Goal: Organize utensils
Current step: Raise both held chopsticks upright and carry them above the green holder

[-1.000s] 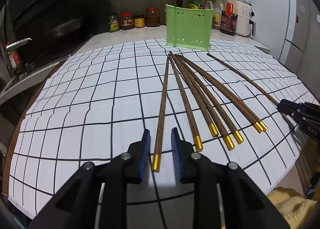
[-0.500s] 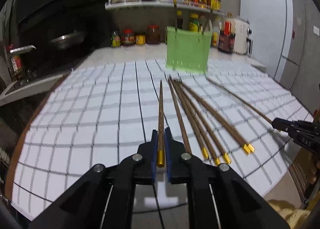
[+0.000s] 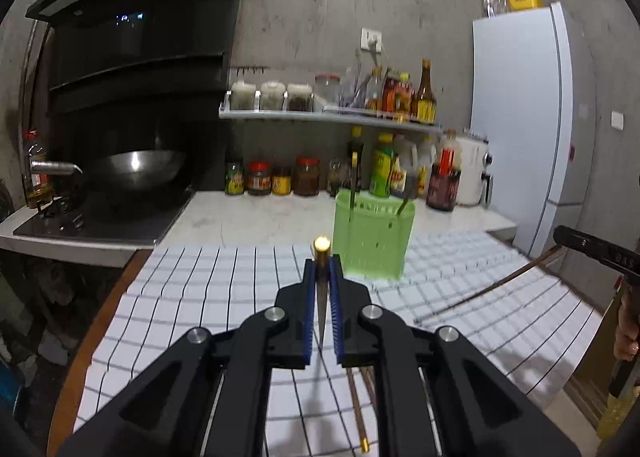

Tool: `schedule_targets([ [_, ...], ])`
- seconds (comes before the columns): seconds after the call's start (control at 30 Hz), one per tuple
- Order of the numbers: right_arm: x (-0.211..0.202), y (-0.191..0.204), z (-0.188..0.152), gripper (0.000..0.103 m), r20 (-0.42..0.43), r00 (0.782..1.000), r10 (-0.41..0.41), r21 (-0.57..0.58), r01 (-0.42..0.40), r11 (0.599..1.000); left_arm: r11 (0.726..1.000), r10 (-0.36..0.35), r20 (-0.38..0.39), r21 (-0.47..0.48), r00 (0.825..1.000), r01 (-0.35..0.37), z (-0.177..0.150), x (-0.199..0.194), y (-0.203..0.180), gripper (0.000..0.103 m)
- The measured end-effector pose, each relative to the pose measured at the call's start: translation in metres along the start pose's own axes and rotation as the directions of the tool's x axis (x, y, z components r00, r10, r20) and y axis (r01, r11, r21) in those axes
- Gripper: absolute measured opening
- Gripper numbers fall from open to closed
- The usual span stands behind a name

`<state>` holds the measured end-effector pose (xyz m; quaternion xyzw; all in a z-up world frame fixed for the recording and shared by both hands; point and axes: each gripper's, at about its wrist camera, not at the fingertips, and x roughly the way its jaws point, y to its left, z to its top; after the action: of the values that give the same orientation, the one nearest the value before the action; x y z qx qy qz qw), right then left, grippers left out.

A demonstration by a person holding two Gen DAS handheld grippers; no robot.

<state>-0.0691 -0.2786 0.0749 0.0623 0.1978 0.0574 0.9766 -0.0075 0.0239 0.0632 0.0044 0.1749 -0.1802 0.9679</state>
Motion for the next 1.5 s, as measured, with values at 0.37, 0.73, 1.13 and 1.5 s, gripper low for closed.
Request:
schedule_targets([
  [0.37, 0.011, 0.003, 0.031, 0.007, 0.02, 0.998, -0.052, -0.07, 0.053, 0.996, 1.0, -0.01, 0.012, -0.022, 1.0, 0.01, 0.011, 0.001, 0.004, 0.007],
  [0.73, 0.021, 0.005, 0.041, 0.007, 0.023, 0.997, -0.074, -0.101, 0.076, 0.992, 0.999, -0.031, 0.007, -0.023, 0.999, 0.031, 0.015, 0.001, 0.008, 0.007],
  [1.13, 0.045, 0.007, 0.028, 0.007, -0.06, 0.996, -0.071, -0.113, 0.064, 0.992, 1.0, 0.001, -0.019, 0.03, 1.0, -0.001, 0.009, 0.007, 0.001, 0.007],
  [1.5, 0.069, 0.002, -0.001, 0.007, -0.164, 0.983, -0.079, -0.105, 0.062, 0.993, 0.998, 0.032, -0.12, 0.05, 0.992, -0.026, -0.003, 0.03, 0.002, 0.007],
])
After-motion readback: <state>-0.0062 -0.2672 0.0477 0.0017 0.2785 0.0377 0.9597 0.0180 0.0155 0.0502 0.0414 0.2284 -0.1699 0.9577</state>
